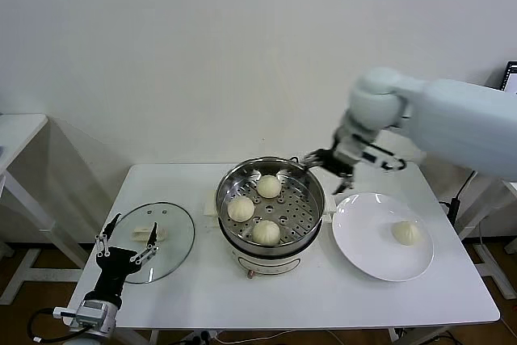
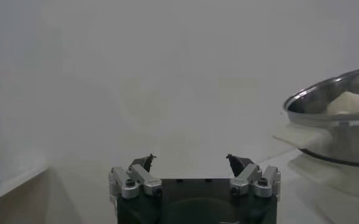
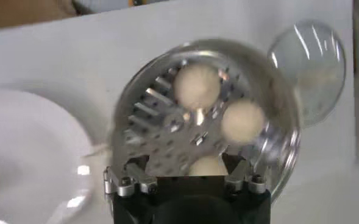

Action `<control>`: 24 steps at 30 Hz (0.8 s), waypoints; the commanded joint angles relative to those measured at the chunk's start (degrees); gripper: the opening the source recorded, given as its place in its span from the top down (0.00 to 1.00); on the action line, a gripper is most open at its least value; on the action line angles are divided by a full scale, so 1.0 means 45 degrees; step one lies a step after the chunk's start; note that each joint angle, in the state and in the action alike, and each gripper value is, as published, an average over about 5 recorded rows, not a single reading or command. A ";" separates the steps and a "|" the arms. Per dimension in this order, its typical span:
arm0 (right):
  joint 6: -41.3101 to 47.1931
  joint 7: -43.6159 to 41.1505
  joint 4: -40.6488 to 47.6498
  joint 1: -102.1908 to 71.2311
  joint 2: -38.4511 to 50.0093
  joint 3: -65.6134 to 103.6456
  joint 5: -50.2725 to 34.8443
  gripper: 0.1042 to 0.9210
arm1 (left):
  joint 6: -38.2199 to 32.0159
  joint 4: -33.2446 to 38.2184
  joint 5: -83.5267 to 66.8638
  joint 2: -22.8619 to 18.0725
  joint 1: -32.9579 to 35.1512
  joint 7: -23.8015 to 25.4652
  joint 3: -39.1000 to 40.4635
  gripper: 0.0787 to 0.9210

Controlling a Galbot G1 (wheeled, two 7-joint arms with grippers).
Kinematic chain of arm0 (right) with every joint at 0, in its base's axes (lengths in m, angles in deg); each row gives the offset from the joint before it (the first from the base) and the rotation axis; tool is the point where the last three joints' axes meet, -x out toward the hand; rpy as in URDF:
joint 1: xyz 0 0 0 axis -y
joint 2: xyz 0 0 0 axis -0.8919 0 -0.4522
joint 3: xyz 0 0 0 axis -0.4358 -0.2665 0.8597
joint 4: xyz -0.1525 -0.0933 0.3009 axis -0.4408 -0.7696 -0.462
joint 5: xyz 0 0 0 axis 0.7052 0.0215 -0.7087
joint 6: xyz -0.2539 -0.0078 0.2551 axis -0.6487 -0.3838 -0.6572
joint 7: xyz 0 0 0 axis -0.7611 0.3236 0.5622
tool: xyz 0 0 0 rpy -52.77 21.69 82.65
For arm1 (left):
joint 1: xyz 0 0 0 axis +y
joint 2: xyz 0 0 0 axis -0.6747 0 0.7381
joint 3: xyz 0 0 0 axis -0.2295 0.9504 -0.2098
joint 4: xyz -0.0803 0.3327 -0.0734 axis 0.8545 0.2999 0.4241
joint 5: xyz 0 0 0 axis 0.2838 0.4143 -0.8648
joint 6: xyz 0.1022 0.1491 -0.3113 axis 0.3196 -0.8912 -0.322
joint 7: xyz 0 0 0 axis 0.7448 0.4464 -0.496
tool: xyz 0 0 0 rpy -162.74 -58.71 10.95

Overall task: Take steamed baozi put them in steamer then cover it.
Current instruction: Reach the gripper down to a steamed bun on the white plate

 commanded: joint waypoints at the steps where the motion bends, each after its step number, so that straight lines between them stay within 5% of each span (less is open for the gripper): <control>1: 0.2991 -0.1092 0.1873 -0.4820 0.3933 0.3673 0.0998 0.12 | -0.0006 0.0243 0.0093 0.0008 0.0122 -0.0068 0.0199 0.12; 9: 0.2796 -0.0946 0.4120 -0.9887 0.3597 0.8620 0.3182 0.12 | 0.0006 0.0326 0.0231 0.0008 0.0192 -0.0168 0.0403 0.12; 24: 0.2254 0.0195 0.5922 -1.1550 0.1725 1.0516 0.5450 0.12 | -0.0016 0.0141 0.0346 -0.0025 0.0153 -0.0196 0.0455 0.12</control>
